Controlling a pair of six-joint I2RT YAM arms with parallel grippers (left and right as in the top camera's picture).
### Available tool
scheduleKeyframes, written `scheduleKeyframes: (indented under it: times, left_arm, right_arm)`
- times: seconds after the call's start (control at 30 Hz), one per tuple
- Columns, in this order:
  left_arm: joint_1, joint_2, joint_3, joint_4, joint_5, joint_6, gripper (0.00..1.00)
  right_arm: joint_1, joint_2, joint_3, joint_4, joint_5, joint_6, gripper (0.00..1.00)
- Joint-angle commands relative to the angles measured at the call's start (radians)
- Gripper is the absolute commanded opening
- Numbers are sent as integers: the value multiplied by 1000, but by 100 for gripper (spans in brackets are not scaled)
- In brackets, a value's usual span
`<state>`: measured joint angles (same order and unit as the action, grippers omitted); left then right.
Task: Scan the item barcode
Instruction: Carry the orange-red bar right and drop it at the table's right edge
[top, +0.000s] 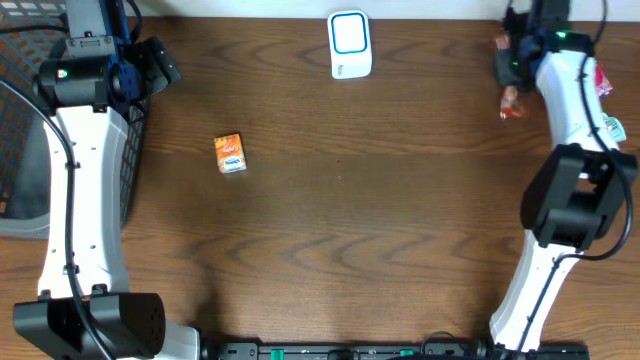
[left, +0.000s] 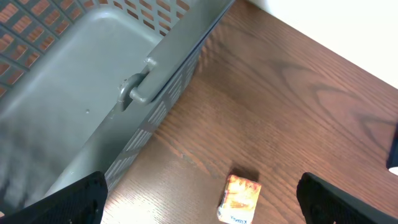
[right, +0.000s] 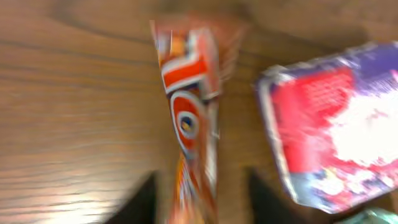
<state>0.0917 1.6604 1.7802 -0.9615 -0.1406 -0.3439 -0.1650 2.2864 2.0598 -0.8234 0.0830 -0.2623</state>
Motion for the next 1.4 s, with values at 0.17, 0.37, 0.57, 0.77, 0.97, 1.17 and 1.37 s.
scheduleKeyframes:
  times: [0.17,0.37,0.57,0.77,0.97,1.17,1.37]
  left_arm:
    - [14,-13,6,-2,-21,-10,98]
    - [14,-13,6,-2,-21,-10,98]
    - [14,-13,6,-2,-21,-10,98]
    - [14,-13,6,-2,-21,-10,98]
    - [14,-13,6,-2,-21,-10,98]
    - [14,-13,6,-2,-21,-10,98]
    - [14,-13,6,-2,-21,-10,98]
  right_arm:
    - [-64,6,5,-13,-2,141,75]
    - [-34,6,5,-28,-150,146,70]
    - [34,6,5,-23,-204,142,22]
    - [67,25,-35,3,-105,142,2]
    - [50,90,-80,51,-74,180,1]
    - [25,155,-80,85,-74,180,1]
    - [1,192,-80,158,-73,230,1]
